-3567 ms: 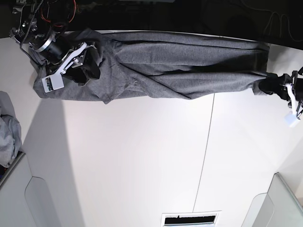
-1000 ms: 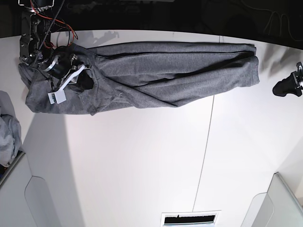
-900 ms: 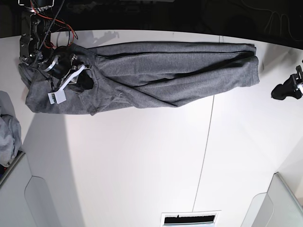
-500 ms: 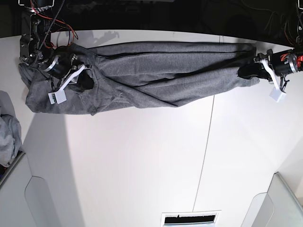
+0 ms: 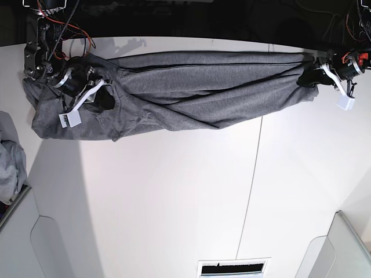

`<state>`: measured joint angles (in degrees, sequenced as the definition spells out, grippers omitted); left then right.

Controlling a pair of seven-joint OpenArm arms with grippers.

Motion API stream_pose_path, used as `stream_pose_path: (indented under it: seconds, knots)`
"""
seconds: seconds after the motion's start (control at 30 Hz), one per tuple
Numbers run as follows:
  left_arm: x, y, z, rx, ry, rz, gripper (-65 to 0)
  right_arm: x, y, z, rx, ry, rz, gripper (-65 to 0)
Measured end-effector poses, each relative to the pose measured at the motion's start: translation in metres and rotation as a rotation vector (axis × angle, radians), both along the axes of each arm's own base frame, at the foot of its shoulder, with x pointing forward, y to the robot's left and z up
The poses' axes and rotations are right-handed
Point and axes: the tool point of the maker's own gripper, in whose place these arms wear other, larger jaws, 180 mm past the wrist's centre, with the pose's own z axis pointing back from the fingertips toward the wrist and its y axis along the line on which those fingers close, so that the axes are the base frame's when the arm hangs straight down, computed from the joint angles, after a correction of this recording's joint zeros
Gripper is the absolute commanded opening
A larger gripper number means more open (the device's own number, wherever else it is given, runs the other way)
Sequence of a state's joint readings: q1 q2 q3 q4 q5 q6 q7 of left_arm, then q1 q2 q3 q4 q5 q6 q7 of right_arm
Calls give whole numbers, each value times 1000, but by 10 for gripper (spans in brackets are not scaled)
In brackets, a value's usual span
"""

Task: Layout the t-shirt on the table in an organized manner, then fold the t-shirt properly
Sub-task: 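Regrasp the strip end with the left gripper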

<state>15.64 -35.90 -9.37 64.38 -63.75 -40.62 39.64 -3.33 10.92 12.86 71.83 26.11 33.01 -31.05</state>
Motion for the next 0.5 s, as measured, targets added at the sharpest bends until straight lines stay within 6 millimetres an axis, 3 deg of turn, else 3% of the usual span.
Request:
stream_pose_path:
  seconds: [0.1,0.23,0.33,0.4,0.5]
  knots:
    - [3,3,11,-25,12,2,-397,0,0,0,0,0,0,-650]
    - [15,7,39,-57,-30,2,-391,0,0,0,0,0,0,-650]
    - [25,20,55,-38,-79,26,-279,0,0,0,0,0,0,-650]
    - [24,30,54,2,-72,34,-218,0,0,0,0,0,0,-650]
    - [12,33,45,2,-38,51,-215,0,0,0,0,0,0,-650]
